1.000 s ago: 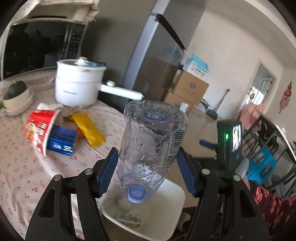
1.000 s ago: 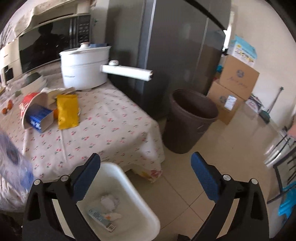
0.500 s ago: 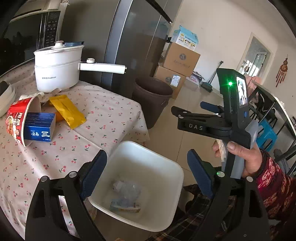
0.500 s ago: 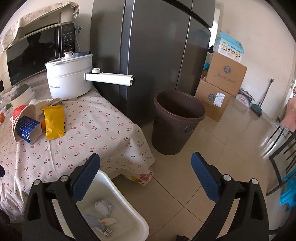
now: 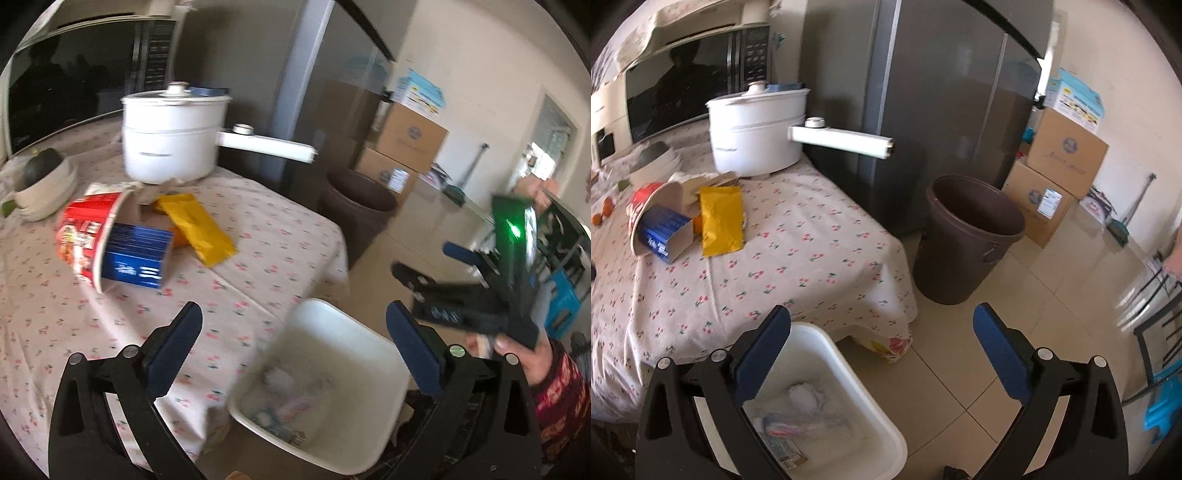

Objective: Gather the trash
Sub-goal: 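Move the left tool to the red noodle cup and grasp its rim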

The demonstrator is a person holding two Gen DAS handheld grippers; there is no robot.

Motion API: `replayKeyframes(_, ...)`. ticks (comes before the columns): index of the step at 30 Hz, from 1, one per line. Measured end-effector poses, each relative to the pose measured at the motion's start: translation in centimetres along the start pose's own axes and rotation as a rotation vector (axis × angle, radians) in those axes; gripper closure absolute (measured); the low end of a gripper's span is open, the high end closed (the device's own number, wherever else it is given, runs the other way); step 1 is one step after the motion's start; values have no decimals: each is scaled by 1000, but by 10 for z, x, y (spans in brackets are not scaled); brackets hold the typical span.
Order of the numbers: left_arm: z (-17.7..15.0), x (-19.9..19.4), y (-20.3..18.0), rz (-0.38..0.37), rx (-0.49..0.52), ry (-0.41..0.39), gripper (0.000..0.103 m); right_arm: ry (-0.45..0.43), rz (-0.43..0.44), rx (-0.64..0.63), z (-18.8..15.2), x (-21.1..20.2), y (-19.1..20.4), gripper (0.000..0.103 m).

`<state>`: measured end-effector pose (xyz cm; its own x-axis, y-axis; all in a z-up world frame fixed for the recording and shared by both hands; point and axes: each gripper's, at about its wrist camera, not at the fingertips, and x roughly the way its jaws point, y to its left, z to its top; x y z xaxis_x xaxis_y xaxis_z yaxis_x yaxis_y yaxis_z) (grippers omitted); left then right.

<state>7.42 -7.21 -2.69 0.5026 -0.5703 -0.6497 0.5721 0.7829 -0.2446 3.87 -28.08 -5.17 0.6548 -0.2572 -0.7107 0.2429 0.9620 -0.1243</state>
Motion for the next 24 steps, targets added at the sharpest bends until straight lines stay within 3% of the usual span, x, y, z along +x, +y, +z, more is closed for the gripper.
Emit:
replayKeyframes(9, 25, -1, 42, 145, -63, -47, 7, 25, 50, -75, -4, 2, 27, 7)
replayKeyframes(14, 44, 6, 75, 269, -84, -74, 7, 38, 74, -104, -5, 3, 39, 7)
replayKeyframes(19, 58, 21, 109, 349, -121, -54, 7, 56, 94, -133, -6, 7, 50, 7)
replayKeyframes(24, 66, 44, 129, 409, -91, -4, 7, 74, 106, -150, -5, 13, 59, 7)
